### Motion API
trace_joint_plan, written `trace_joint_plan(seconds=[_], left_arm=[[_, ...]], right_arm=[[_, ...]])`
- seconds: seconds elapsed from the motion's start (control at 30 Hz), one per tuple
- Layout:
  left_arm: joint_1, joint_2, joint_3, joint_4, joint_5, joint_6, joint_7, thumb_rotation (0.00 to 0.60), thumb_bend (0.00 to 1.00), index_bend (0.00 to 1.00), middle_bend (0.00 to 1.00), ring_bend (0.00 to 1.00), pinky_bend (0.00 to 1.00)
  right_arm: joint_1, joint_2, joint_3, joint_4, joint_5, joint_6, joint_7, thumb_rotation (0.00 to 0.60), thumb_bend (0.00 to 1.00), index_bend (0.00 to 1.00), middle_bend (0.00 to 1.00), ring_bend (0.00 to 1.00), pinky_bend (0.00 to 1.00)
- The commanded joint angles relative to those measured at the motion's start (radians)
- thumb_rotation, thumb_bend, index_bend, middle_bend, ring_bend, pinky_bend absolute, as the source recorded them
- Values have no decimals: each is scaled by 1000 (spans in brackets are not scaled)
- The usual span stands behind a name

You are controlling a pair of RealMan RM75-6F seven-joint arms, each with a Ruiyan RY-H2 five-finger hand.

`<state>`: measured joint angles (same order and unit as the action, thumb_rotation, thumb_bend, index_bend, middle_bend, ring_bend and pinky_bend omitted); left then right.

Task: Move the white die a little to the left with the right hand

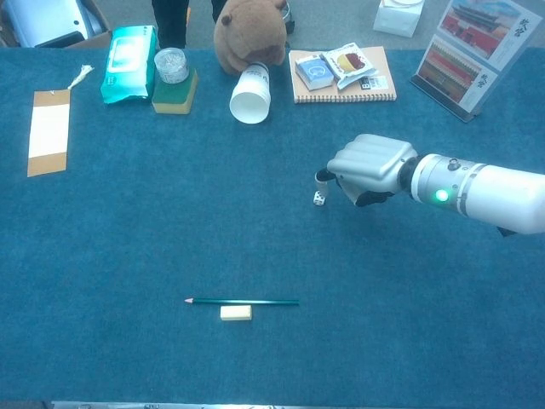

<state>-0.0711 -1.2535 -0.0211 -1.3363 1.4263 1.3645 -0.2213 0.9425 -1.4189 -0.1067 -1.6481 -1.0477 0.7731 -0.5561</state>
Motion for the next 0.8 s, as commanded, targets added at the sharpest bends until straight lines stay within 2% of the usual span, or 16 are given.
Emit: trace_joint_plan(seconds=[0.03,0.27,0.8], left_arm=[[0,-1,0,0,1,0,0,600,168,256,99,36,223],[-2,-2,1,-3,3,-1,4,600,168,256,99,36,223],[-1,-8,1,4,1,-4,-1,600,168,256,101,36,223]], right_arm=[[-6,19,1,-27,-25,2,9,600,1000,354,1000,947,887],[-15,46,-12,-68,-53,-4,-1,600,1000,354,1000,947,887],[-16,47,-13,-51,20,-11,-51,600,1000,354,1000,947,887]])
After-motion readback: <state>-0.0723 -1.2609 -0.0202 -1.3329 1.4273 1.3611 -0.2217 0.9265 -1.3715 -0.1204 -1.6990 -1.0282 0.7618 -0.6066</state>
